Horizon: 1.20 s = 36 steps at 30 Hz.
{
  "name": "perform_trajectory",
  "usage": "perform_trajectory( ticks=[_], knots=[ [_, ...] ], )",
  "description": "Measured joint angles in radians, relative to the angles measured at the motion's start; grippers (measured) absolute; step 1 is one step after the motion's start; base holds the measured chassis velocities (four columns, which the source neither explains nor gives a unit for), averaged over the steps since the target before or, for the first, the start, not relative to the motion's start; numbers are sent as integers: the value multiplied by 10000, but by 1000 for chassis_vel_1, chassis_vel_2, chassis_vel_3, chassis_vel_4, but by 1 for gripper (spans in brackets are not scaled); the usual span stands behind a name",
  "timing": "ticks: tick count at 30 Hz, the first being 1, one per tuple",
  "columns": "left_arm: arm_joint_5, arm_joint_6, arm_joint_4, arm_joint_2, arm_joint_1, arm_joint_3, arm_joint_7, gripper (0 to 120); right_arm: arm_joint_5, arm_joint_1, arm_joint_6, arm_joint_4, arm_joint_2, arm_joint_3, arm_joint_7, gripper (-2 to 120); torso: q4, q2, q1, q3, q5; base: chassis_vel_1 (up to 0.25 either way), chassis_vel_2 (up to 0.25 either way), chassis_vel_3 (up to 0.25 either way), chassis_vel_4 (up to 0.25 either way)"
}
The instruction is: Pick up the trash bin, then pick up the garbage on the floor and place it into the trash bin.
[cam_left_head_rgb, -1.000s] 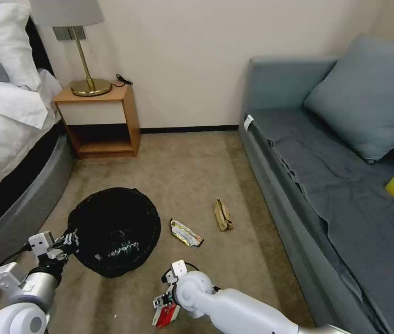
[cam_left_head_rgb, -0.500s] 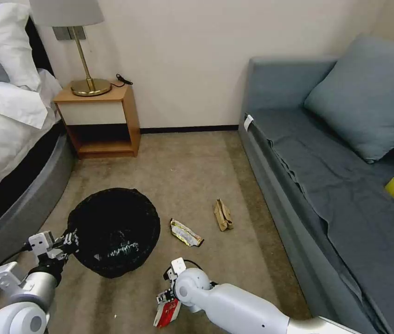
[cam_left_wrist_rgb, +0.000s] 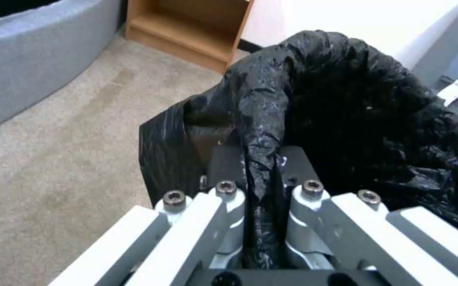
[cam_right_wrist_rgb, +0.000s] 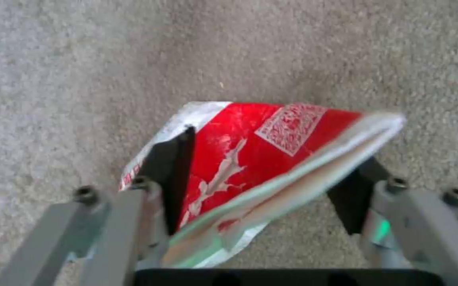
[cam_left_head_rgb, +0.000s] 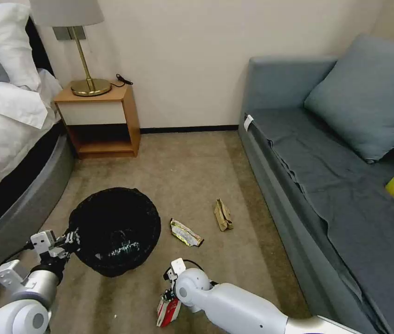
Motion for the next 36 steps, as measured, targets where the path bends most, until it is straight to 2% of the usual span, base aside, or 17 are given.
perform_trajectory(
  ticks=[3, 4, 7, 8, 11, 13, 14, 22, 29, 36],
  knots=[
    [4, 1, 35, 2, -7, 25, -1, 5, -20, -10, 0, 1, -1, 11, -12, 36, 0, 0, 0, 0, 0, 0, 0, 0, 0],
    [4, 1, 35, 2, -7, 25, -1, 5, -20, -10, 0, 1, -1, 11, -12, 36, 0, 0, 0, 0, 0, 0, 0, 0, 0],
    [4, 0, 71, 18, -14, 29, 0, 5, -51, -38, 1, 2, 5, 37, -14, 22, 0, 0, 0, 0, 0, 0, 0, 0, 0],
    [4, 0, 71, 18, -14, 29, 0, 5, -51, -38, 1, 2, 5, 37, -14, 22, 0, 0, 0, 0, 0, 0, 0, 0, 0],
    [-5, 0, 109, 36, -21, 21, -1, 5, -64, -55, 0, 32, 0, 64, -15, 8, 0, 0, 0, 0, 0, 0, 0, 0, 0],
    [-7, 0, 114, 37, -21, 19, -1, 5, -65, -55, 1, 40, -2, 70, -15, 7, 0, 0, 0, 0, 0, 0, 0, 0, 0],
    [-11, 0, 126, 40, -21, 18, -1, 5, -74, -54, 1, 64, -15, 78, -15, 1, 0, 0, 0, 0, 0, 0, 0, 0, 0],
    [23, -1, 175, 41, -34, 99, -5, 5, -152, -2, 1, 303, -148, 260, -17, 0, 1, 0, 0, 0, 0, 0, 0, 0, 0],
    [9, -10, 333, 99, -79, 188, -27, 5, -230, 113, 1, 1223, -666, 780, 130, 0, 0, 0, 0, 0, 1, 0, 0, 0, 0],
    [-13, 15, 603, 227, -160, 266, -64, 5, -1086, -15, 209, 2306, -1280, 2119, 177, 0, -1, 0, 0, 0, 1, 0, 0, 0, 0]
  ],
)
